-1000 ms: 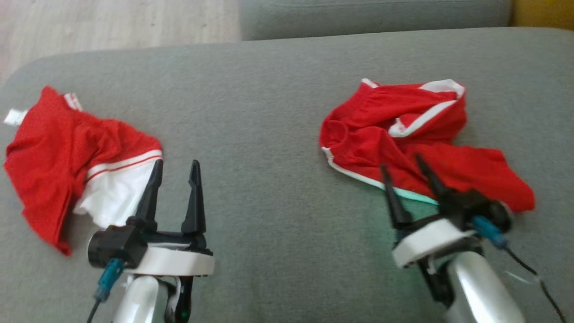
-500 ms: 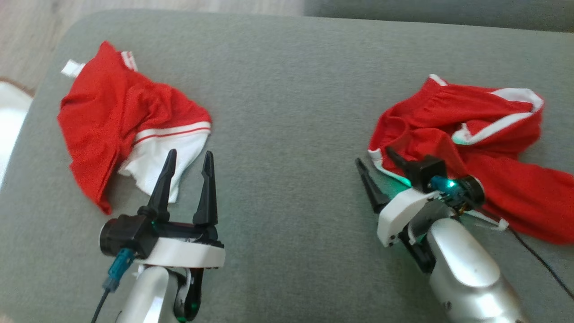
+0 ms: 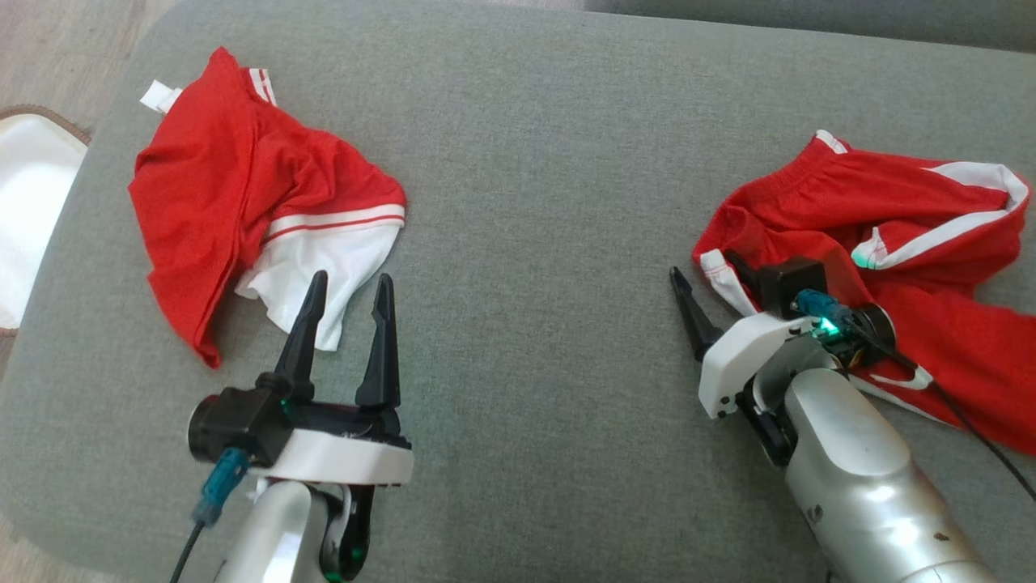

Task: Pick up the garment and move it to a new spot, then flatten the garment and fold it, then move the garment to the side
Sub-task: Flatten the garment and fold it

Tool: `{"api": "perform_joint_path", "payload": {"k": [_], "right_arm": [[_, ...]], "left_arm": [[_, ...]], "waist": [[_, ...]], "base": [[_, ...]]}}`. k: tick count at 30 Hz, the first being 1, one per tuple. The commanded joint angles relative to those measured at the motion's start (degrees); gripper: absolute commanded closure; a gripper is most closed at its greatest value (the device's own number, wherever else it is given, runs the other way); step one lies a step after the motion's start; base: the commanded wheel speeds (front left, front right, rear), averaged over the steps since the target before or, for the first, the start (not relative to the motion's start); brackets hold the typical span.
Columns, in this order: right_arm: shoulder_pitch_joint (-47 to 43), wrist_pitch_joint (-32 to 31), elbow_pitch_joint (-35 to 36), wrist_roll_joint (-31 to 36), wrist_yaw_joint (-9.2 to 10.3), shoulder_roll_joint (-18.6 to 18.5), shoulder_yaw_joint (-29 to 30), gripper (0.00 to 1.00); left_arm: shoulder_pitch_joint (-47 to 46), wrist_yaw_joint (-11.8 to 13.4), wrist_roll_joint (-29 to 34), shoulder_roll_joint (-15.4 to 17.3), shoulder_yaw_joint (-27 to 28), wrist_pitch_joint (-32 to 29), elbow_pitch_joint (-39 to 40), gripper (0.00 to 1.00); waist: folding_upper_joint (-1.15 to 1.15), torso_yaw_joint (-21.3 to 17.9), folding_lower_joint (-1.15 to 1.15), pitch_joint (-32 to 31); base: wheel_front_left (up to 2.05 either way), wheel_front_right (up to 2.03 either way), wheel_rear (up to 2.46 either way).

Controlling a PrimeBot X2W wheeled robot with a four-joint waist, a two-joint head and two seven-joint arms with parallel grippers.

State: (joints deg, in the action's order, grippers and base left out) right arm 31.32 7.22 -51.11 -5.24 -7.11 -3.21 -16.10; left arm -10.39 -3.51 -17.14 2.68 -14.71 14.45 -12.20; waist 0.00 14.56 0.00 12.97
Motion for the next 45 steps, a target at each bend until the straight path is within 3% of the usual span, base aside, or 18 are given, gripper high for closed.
{"api": "perform_joint_path", "payload": {"k": [1, 2, 3, 20, 22, 28, 34, 40, 45], "right_arm": [[0.94, 0.10, 0.00, -0.89, -0.37, 0.33, -1.85, 0.11], [1.19, 0.18, -0.49, -1.73, -0.37, 0.33, -2.50, 0.66], [1.44, 0.32, -0.87, -2.56, -0.37, 0.33, -3.30, 1.00], [2.01, 2.31, 7.13, -24.76, -0.37, 0.08, -30.93, 1.00], [2.69, 3.13, 6.84, -25.40, -0.37, -0.54, -32.56, 0.00], [2.82, 5.43, 7.18, -27.91, -0.37, -2.17, -32.94, 0.00], [-0.15, 7.05, 10.33, -29.00, -0.37, -6.39, -26.46, 0.00], [-6.23, 7.72, 15.70, -22.86, -0.37, -9.51, -10.02, 0.00], [-15.12, 7.76, 23.65, -12.26, -0.37, -5.74, 5.29, 0.00]], "left_arm": [[-2.67, 0.34, -0.04, 0.20, 1.64, 0.55, 1.65, 0.00], [-2.74, 0.35, -0.02, 0.20, 1.63, 0.55, 1.60, 0.00], [-2.82, 0.36, -0.01, 0.20, 1.62, 0.55, 1.56, 0.00], [-2.08, 0.35, 0.76, 0.20, 2.25, 0.55, 1.16, 0.00], [-1.89, 0.30, 0.96, 0.20, 2.47, 0.55, 1.17, 0.00], [-1.26, 0.07, 1.56, 0.20, 3.43, 0.55, 1.13, 0.00], [0.11, 0.00, 1.97, 0.20, 4.58, 0.55, 1.55, 0.00], [1.53, 0.03, 2.24, 0.20, 5.52, 0.55, 2.40, 0.00], [2.22, -0.18, 2.44, 0.20, 5.66, 0.55, 2.92, 0.00]], "waist": [[0.00, -0.12, 0.00, -0.01], [0.00, -0.21, 0.00, -0.02], [0.00, -0.31, 0.00, -0.05], [0.00, -3.27, 0.00, -2.42], [0.00, -3.85, 0.00, -2.69], [0.00, -6.07, 0.00, -4.30], [0.00, -8.89, 0.00, -6.54], [0.00, -11.85, 0.00, -8.17], [0.00, -13.96, 0.00, -8.52]], "base": [[0.00, 0.00, 0.00], [0.00, 0.00, 0.00], [0.00, 0.00, 0.00], [0.00, 0.00, 0.00], [0.00, 0.00, 0.00], [0.00, 0.00, 0.00], [0.00, 0.00, 0.00], [0.00, 0.00, 0.00], [0.00, 0.00, 0.00]]}}
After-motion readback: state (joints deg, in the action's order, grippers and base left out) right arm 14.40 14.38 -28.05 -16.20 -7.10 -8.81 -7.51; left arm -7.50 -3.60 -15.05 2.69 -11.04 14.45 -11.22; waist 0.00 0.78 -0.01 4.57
